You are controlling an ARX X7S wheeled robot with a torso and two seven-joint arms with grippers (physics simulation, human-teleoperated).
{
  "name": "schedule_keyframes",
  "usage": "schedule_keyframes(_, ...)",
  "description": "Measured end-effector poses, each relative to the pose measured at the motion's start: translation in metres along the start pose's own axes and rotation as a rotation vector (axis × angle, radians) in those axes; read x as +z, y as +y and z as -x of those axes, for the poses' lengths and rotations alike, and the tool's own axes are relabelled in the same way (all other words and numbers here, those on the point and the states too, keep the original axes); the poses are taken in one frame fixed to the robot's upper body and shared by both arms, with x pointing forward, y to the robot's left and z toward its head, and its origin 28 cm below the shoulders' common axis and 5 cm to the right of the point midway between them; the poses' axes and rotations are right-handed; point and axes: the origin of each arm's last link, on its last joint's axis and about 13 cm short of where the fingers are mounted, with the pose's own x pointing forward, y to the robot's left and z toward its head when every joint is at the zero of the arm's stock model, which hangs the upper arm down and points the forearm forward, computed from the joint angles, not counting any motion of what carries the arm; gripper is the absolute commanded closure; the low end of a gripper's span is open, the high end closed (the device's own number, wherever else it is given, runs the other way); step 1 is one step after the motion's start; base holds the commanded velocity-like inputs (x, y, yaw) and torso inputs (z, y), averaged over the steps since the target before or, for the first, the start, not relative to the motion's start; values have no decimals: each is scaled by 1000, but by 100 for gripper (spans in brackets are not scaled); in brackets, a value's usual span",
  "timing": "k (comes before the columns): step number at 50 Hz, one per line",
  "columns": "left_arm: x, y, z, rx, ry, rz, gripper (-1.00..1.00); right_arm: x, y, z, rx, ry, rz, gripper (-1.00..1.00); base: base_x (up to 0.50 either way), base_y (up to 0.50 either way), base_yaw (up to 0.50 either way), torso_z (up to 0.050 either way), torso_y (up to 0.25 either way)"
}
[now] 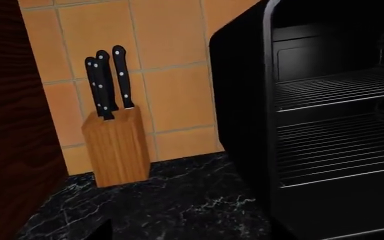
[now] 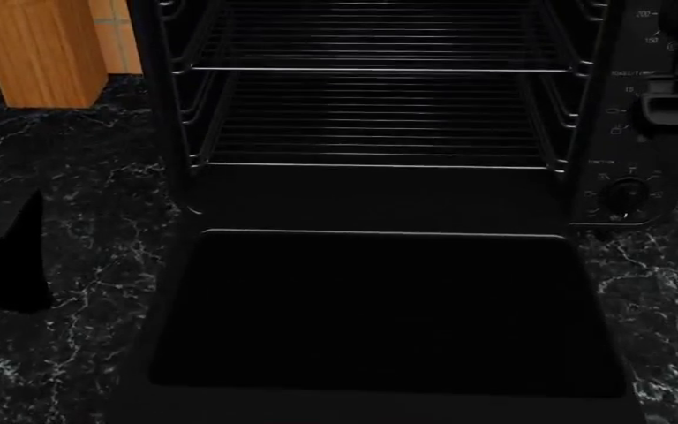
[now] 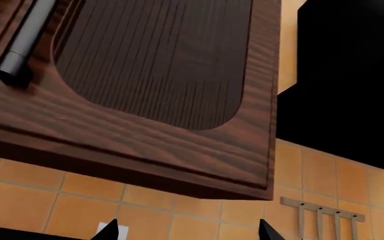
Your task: Close the toaster oven door.
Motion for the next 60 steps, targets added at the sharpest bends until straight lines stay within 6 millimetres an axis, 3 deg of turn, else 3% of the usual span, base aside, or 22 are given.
schedule_keyframes(9, -2, 16, -7, -54, -102, -176, -100, 2, -2, 0, -7, -8, -5, -100, 0, 0, 0, 0, 0)
schedule_keyframes(34, 9, 69, -14, -386, -242, -1003, -100, 9, -4, 2, -12, -21, -5, -100, 0, 0, 0, 0, 0)
schedule_keyframes(60, 12, 79, -21, -666, -184, -1424, -100, 9, -8, 7, -25, -19, -9, -100, 0, 0, 0, 0, 0)
